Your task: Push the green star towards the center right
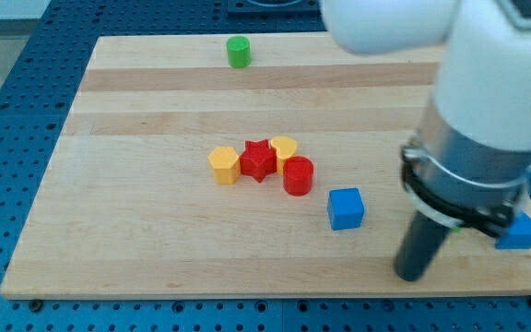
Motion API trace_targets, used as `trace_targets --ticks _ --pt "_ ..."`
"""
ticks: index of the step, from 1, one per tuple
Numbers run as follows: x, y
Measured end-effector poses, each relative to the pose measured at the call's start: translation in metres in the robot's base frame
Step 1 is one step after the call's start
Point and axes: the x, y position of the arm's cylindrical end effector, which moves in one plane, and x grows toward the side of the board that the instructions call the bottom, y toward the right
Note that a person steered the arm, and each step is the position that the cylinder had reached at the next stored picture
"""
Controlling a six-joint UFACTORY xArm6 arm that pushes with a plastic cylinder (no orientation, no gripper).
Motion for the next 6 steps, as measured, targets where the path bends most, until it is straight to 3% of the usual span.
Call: trace_targets --ticks 1,3,5,6 --pt "-0.011 0.028" --pt "-0.091 0.014" --pt "-0.030 0.044" --pt "-0.078 0.045"
